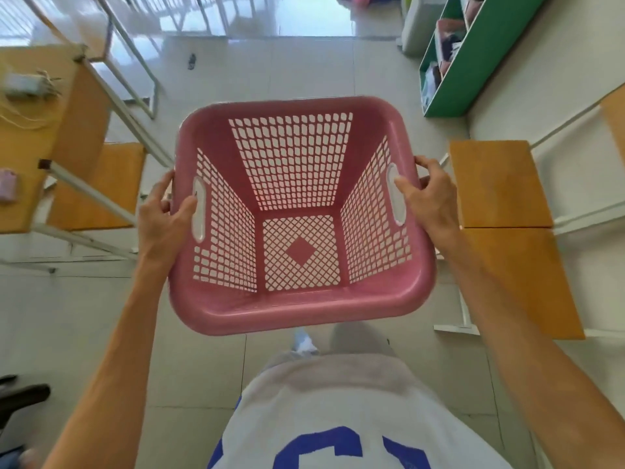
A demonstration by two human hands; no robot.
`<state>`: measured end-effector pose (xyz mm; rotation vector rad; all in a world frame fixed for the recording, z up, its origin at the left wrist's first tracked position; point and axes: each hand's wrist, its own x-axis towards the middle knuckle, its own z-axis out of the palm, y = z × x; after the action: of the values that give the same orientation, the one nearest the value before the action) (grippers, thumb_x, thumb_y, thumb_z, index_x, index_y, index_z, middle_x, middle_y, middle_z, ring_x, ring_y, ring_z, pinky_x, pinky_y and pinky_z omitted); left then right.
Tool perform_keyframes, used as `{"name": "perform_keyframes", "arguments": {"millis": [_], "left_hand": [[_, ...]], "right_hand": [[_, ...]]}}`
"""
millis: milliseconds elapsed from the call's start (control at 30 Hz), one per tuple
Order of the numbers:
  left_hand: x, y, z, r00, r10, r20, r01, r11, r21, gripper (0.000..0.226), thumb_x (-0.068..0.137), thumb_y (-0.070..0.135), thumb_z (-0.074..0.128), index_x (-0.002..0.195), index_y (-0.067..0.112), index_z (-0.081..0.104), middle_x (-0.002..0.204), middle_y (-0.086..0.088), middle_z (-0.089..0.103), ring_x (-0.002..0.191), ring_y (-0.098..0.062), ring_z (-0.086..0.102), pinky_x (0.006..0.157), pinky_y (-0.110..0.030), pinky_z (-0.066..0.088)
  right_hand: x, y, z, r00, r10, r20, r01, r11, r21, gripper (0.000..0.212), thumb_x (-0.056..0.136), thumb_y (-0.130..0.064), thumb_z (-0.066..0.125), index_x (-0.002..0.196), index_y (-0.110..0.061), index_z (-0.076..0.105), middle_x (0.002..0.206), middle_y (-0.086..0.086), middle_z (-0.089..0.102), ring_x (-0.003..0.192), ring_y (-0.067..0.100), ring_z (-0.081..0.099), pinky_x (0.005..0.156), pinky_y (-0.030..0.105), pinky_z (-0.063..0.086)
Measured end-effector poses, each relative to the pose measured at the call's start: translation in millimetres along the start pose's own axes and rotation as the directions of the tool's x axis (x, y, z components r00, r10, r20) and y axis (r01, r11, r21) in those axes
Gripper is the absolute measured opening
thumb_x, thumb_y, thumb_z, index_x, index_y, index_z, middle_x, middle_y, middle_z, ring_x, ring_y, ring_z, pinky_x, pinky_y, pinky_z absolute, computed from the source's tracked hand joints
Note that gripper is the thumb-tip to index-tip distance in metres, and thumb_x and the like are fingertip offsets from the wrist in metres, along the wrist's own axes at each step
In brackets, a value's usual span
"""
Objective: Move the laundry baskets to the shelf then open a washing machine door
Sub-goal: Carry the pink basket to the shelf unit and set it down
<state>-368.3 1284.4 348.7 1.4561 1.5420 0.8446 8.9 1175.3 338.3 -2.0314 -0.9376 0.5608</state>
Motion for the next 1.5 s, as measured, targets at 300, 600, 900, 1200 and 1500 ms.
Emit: {"name": "perform_keyframes", "arguments": {"millis": [300,600,900,1200,1500], "left_hand": [[178,63,92,0.991,0.122,0.054,-0.123,0.992,0.009,0.057,0.093,0.022,0.061,0.146,0.033,0.042,0.086,0.005,0.069,0.061,-0.006,0.071,0.052,-0.024,0.059],[382,171,257,0.945,0.218,0.245,-0.24,0.968,0.067,0.056,0.094,0.022,0.062,0.139,0.048,0.043,0.096,-0.012,0.069,0.072,-0.032,0.071,0.071,-0.051,0.061],[546,265,426,0.864,0.253,0.436,-0.296,0.955,0.031,0.055,0.093,0.021,0.063,0.142,0.04,0.044,0.087,-0.004,0.068,0.067,-0.029,0.071,0.063,-0.042,0.061],[708,365,633,0.603,0.257,0.756,-0.449,0.892,0.055,0.06,0.094,0.019,0.061,0.145,0.042,0.039,0.098,-0.009,0.068,0.068,-0.025,0.071,0.058,-0.038,0.06],[777,465,840,0.181,0.226,0.957,-0.779,0.627,-0.001,0.077,0.081,0.035,0.063,0.15,0.04,0.03,0.113,-0.017,0.069,0.091,-0.037,0.068,0.082,-0.051,0.057]], "right_hand": [[152,-4,3,0.982,0.083,-0.168,-0.071,0.994,0.077,0.05,0.086,-0.04,0.064,0.131,-0.021,0.053,0.095,0.002,0.072,0.07,0.013,0.073,0.064,0.033,0.063],[349,-1,-43,0.93,0.249,-0.271,-0.219,0.966,0.136,0.047,0.088,-0.037,0.064,0.13,-0.019,0.052,0.081,-0.005,0.068,0.055,0.007,0.07,0.045,0.018,0.055],[492,9,-87,0.804,0.381,-0.457,-0.327,0.924,0.197,0.043,0.088,-0.043,0.063,0.125,-0.024,0.053,0.08,-0.005,0.068,0.054,0.005,0.068,0.041,0.014,0.05],[623,41,-96,0.5,0.597,-0.627,-0.406,0.801,0.44,0.044,0.082,-0.038,0.068,0.123,-0.025,0.057,0.087,0.0,0.073,0.063,0.012,0.072,0.053,0.032,0.061],[695,62,-89,0.094,0.733,-0.673,-0.314,0.663,0.679,0.041,0.086,-0.03,0.069,0.124,-0.018,0.057,0.089,-0.004,0.07,0.06,-0.003,0.068,0.043,0.012,0.047]]}}
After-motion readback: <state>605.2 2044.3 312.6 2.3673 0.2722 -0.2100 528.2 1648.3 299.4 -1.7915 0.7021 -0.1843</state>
